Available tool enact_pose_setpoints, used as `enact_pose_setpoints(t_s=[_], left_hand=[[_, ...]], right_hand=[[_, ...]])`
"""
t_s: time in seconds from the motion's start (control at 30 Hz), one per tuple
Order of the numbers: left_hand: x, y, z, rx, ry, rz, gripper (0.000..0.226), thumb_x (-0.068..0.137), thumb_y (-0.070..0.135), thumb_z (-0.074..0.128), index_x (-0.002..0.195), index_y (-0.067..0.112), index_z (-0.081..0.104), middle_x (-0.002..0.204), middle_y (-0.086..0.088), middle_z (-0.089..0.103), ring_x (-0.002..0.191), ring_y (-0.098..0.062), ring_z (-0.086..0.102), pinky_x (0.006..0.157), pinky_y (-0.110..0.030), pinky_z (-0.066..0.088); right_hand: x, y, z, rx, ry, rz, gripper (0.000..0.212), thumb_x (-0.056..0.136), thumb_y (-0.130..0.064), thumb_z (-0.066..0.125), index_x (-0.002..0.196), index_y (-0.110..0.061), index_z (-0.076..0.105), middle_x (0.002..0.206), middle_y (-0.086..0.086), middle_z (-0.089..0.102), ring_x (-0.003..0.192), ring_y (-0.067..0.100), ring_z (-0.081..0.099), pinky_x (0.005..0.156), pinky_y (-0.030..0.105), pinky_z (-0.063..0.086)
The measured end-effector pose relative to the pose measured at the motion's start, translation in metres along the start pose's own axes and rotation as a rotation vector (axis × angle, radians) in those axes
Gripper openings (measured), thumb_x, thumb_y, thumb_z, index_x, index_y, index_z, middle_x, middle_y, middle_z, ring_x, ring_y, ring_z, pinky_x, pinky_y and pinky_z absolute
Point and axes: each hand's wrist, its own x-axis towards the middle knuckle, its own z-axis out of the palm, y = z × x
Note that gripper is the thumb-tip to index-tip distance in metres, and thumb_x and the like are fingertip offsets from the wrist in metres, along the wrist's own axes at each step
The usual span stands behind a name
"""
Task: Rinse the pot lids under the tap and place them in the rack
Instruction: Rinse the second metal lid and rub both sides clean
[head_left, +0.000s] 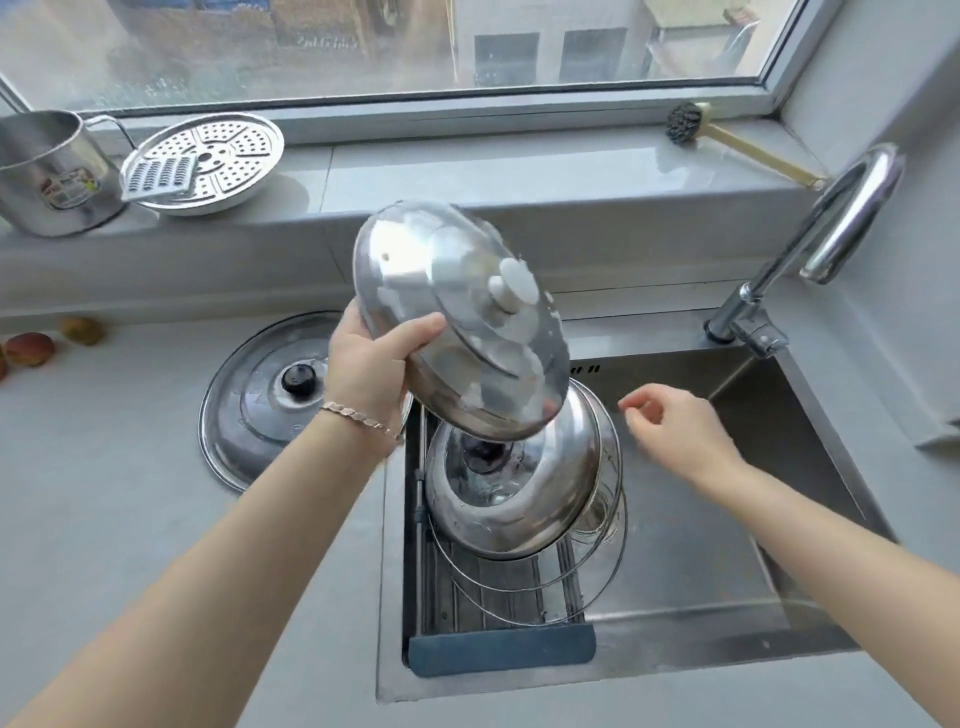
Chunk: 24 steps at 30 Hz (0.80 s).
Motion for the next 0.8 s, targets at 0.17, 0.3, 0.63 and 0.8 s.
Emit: enact_pose_setpoints(t_s=[0.17,0.3,0.63,0.8], left_hand=[[-0.032,-0.02,0.071,0.178,-0.084,-0.011,0.021,0.078,-0.001,0.066,0.085,0.017,0.057,0.081,-0.003,0.065,0.07,-0.016,0.064,0.063,-0.029,0.057],[-0.047,-0.056,0.127,0.213,-0.066,-0.131,0.019,0.078,0.004,0.068,0.09,0.013,0.056,0.088,-0.009,0.065,0.078,-0.023,0.064,0.076,-0.039,0.056],[-0.06,-0.134,0.215,0.357,0.11,-0.247,0.018,0.079,0.008,0.068,0.081,0.018,0.053,0.079,-0.004,0.064,0.064,-0.016,0.062,0.06,-0.028,0.055],[-0.068,-0.147,0.226,0.371,0.178,-0.266,0.016,0.079,0.008,0.068,0.084,0.016,0.055,0.081,-0.004,0.064,0.069,-0.02,0.063,0.073,-0.037,0.054]], right_hand=[[0.01,0.08,-0.046,-0.068,0.035,0.122,0.016,0.087,-0.018,0.053,0.095,-0.019,0.067,0.084,0.004,0.065,0.083,0.024,0.058,0.07,0.03,0.044],[0.027,0.131,-0.071,-0.11,0.031,0.174,0.022,0.092,-0.031,0.049,0.087,-0.015,0.064,0.085,0.006,0.065,0.088,0.029,0.058,0.069,0.031,0.041],[0.121,0.17,-0.112,0.282,-0.161,0.471,0.061,0.087,-0.06,0.044,0.092,-0.001,0.057,0.068,0.013,0.059,0.055,0.021,0.057,0.047,0.024,0.044],[0.142,0.176,-0.108,0.417,-0.326,0.532,0.065,0.086,-0.064,0.041,0.096,-0.001,0.054,0.076,0.013,0.058,0.061,0.021,0.059,0.052,0.025,0.048]])
